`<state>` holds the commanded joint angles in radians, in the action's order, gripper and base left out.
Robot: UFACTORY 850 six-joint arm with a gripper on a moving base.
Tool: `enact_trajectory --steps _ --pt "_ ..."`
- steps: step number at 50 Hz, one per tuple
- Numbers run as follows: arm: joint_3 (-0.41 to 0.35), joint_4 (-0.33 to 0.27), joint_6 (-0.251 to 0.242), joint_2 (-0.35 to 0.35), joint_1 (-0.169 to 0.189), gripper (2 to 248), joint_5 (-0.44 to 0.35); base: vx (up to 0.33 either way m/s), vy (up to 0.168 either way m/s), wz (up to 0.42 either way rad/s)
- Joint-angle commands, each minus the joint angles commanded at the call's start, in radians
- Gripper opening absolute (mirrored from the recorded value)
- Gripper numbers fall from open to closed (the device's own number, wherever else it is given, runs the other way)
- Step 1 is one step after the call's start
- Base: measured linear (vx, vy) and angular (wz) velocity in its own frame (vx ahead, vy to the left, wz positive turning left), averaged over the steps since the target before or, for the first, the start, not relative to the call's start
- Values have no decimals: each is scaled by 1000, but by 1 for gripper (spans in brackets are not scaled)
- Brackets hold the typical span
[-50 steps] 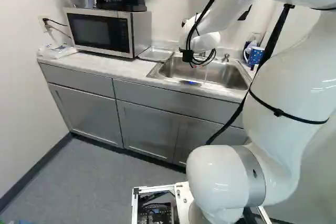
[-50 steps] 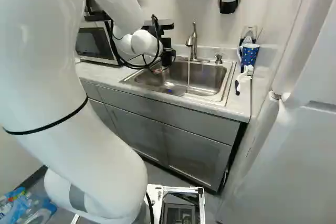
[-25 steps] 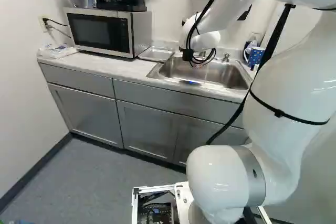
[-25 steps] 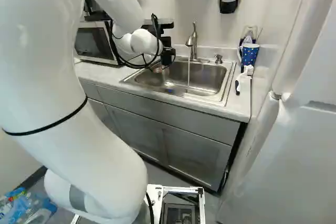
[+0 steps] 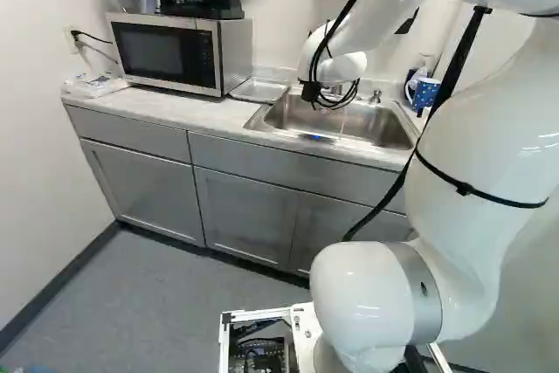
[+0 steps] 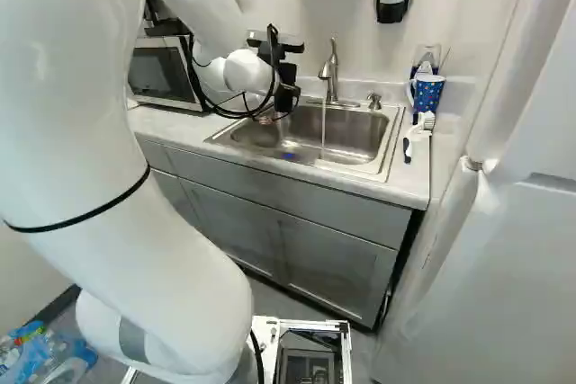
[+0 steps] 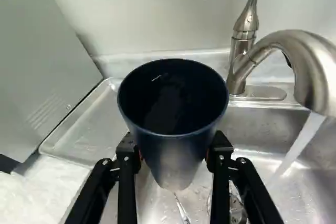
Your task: Rinse the cup and place it in the tray
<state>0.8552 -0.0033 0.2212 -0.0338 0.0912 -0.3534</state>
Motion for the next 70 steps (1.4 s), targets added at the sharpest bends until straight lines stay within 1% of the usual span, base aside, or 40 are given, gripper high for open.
enact_trajectory --steps 70 --pt "0 0 736 0 0 125 0 0 0 0"
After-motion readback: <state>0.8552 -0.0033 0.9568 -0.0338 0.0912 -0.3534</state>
